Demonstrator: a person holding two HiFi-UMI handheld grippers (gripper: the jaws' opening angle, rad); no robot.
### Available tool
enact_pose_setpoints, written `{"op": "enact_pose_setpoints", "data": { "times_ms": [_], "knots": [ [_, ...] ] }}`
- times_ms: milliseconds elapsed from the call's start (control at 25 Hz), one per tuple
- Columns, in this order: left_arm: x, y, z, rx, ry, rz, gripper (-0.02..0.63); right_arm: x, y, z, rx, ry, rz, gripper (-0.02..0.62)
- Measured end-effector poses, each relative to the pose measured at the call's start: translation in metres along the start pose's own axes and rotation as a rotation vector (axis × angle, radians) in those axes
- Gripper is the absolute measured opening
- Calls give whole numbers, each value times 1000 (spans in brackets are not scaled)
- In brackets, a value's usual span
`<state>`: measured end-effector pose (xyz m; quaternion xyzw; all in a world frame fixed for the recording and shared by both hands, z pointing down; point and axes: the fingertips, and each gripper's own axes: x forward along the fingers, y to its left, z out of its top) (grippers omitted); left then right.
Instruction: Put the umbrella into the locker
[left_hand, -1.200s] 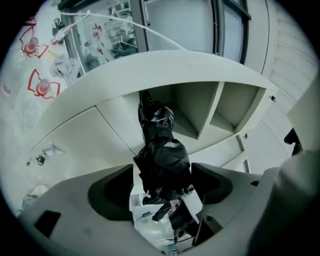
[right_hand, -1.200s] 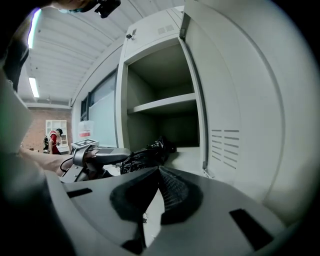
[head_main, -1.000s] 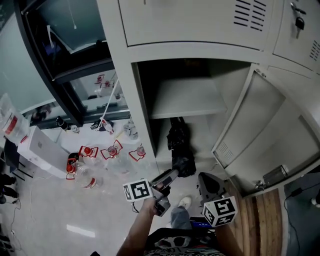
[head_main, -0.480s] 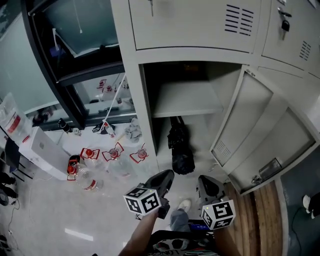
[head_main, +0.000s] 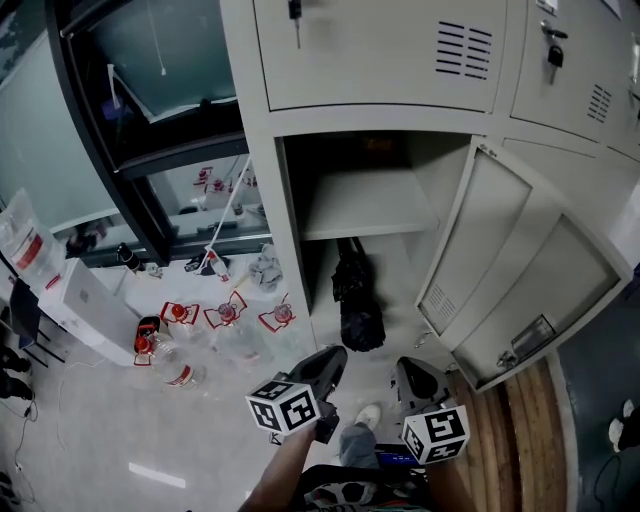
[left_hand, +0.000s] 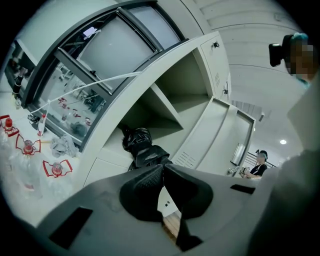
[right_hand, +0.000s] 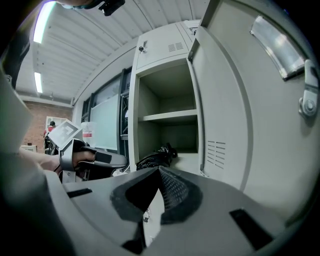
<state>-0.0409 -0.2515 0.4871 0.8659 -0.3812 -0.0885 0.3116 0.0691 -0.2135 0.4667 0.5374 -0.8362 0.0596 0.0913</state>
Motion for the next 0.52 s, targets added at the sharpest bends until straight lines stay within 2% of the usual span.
{"op": "enact_pose_setpoints", "data": {
  "times_ms": [520],
  "knots": [
    [-1, -6, 0, -16, 5, -23, 17, -2, 0, 1, 0, -9, 4, 0]
  ]
}}
